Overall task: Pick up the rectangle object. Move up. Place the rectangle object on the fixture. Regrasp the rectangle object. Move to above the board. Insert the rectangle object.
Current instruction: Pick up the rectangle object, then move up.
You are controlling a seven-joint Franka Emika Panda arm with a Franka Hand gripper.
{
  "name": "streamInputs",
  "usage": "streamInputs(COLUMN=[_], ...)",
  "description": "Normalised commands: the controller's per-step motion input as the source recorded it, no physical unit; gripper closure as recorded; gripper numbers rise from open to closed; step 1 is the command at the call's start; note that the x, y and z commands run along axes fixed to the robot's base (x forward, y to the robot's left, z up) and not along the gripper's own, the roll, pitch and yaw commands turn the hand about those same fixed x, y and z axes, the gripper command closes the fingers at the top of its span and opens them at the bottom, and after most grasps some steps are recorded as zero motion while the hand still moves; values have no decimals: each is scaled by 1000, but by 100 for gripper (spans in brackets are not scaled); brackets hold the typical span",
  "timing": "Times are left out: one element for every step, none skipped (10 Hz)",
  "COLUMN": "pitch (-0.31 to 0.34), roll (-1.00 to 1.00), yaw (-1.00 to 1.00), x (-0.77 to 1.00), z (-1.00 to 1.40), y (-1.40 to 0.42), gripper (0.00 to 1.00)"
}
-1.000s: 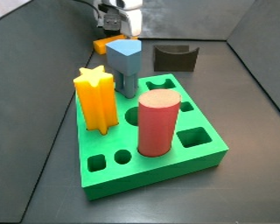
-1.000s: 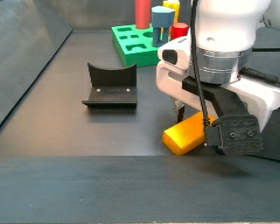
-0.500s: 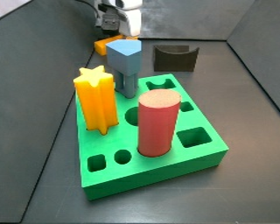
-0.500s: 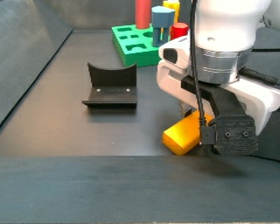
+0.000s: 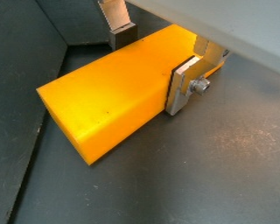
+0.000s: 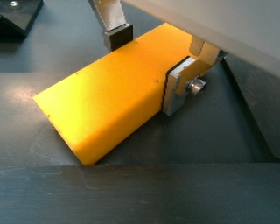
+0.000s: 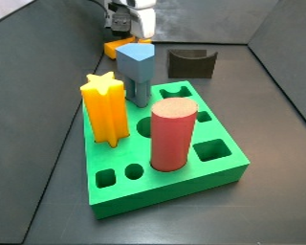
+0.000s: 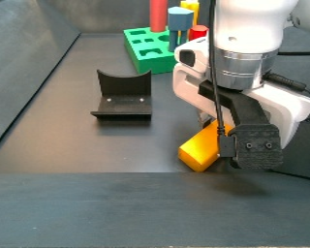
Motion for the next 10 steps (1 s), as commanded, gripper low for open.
streamInputs(pitch=[0,0,0,0,0,9,31,42,30,29], roll=[0,0,0,0,0,-3,-8,-10,-5,1], yaw=[0,0,0,0,0,3,5,3,-10,-12], x=[0,0,0,0,0,-15,-32,-43,-32,-26], z=[0,0,0,0,833,817,744,646,480,335], y=[0,0,0,0,0,3,6,2,-24,-15], gripper=[100,100,100,100,100,100,100,100,100,100])
